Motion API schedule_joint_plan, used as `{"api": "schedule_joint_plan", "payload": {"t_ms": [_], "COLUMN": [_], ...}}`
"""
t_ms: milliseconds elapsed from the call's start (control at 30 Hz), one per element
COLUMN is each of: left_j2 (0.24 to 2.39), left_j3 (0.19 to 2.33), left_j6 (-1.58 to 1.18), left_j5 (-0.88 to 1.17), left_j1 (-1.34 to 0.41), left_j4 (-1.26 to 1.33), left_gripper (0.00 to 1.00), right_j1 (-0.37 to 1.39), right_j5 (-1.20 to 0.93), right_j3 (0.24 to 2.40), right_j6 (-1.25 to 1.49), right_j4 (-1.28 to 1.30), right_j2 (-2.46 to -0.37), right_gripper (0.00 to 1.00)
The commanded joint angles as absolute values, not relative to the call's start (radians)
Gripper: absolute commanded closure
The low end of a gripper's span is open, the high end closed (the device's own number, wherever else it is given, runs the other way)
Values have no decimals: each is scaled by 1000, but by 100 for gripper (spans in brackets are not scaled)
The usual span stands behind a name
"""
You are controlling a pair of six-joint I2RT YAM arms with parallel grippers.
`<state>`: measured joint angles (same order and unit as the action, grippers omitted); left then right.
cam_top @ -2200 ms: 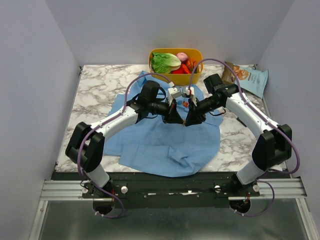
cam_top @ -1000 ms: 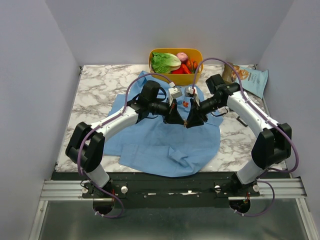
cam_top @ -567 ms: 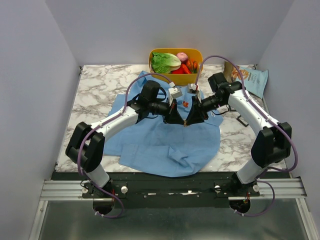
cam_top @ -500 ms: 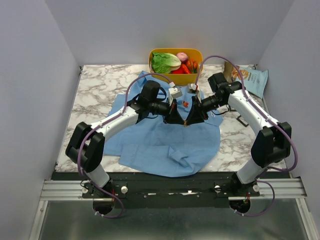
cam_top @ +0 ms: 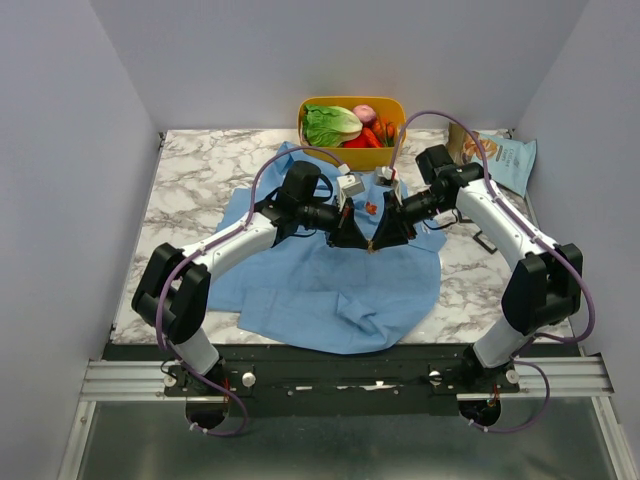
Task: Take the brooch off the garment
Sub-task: Close the brooch.
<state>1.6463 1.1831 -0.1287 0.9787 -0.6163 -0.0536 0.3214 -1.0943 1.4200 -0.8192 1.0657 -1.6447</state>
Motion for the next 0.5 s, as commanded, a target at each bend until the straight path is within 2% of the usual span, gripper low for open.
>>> {"api": "schedule_joint_plan", "payload": {"t_ms": [0, 467], "left_j2": [1655, 1660], "left_j3": [1184, 1184], "left_j6": [-135, -143], "left_j5": [976, 983], "left_j1": [-612, -612], "left_j4": [-45, -38], "left_gripper": [100, 100], "right_j1": [321, 321], "right_j5": [-1121, -1063], "right_j3": [1422, 1401], "right_j6": [-795, -695], "right_j4": [1035, 939], "right_j2": [-1661, -1671], "right_gripper": [69, 71]}}
